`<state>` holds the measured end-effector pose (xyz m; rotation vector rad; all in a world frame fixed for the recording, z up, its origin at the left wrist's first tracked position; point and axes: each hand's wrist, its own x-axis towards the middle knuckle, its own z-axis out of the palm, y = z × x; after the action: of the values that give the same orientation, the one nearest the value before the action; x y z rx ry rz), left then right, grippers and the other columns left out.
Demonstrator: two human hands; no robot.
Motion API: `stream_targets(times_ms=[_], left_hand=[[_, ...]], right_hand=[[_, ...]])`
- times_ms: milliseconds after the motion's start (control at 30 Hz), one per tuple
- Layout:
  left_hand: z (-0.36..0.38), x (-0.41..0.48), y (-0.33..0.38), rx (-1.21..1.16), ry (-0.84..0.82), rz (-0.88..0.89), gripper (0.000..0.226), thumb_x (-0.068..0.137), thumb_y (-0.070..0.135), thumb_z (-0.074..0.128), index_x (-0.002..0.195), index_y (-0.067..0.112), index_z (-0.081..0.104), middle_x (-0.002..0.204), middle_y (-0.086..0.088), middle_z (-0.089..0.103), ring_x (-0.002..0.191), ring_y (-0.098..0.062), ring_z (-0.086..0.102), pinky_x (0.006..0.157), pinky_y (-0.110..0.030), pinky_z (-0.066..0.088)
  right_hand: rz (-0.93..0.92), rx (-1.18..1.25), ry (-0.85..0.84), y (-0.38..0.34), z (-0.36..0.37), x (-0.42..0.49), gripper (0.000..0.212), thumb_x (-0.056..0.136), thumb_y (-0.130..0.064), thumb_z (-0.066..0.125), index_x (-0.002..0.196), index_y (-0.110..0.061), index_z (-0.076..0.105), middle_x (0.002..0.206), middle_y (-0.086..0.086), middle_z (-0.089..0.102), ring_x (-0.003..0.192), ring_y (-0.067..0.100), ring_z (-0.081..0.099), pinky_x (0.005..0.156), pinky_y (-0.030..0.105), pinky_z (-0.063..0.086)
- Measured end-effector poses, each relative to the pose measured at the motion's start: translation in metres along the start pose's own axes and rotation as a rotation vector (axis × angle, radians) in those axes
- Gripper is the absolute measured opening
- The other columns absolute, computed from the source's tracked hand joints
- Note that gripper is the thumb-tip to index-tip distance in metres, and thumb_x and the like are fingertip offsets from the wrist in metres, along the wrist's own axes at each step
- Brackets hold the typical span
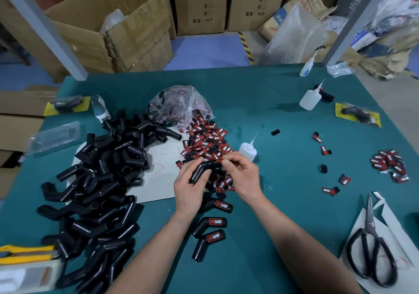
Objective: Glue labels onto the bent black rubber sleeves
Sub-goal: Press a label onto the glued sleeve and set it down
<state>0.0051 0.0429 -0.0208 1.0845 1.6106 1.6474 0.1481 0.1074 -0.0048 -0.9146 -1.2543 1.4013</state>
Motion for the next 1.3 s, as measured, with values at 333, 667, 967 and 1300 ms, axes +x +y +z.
stream_targets(times_ms=[333,667,967,1300], left_hand=[[0.001,-0.001,0.007,-0.044,-0.008,-0.043,0.033,0.084,0.04,0.075,0.112,0.058,0.071,0.116,0.018,0.073,0.11,-0.008,0.069,0.097,-0.02,0.051],[0.002,0.002,-0.002,0.025,-0.034,-0.028,0.048,0.089,0.006,0.079,0.118,0.043,0.07,0.119,0.021,0.067,0.117,-0.005,0.065,0.102,-0.017,0.047],[0.002,0.002,-0.005,0.115,-0.11,-0.007,0.043,0.089,0.004,0.078,0.123,0.029,0.069,0.121,0.03,0.063,0.119,0.003,0.06,0.104,-0.012,0.042],[0.001,0.003,-0.007,0.117,-0.132,0.001,0.039,0.091,0.007,0.077,0.126,0.024,0.069,0.124,0.016,0.065,0.12,0.001,0.06,0.104,-0.013,0.042]], right_hand=[[-0.056,-0.007,-0.009,-0.009,0.001,0.0,0.018,0.088,-0.013,0.072,0.093,-0.03,0.078,0.097,-0.002,0.07,0.089,0.011,0.063,0.082,0.025,0.054],[-0.111,-0.295,-0.148,-0.016,-0.004,0.001,0.009,0.09,-0.029,0.073,0.095,-0.036,0.076,0.106,-0.01,0.058,0.103,0.011,0.058,0.092,0.025,0.048],[-0.253,-0.541,-0.171,-0.017,-0.004,0.0,0.009,0.089,-0.004,0.074,0.097,-0.004,0.077,0.102,0.003,0.057,0.098,0.01,0.059,0.089,0.022,0.048],[-0.288,-0.602,-0.159,-0.023,-0.003,-0.001,0.01,0.087,0.003,0.075,0.096,-0.001,0.077,0.102,0.006,0.057,0.1,0.008,0.057,0.09,0.019,0.046]])
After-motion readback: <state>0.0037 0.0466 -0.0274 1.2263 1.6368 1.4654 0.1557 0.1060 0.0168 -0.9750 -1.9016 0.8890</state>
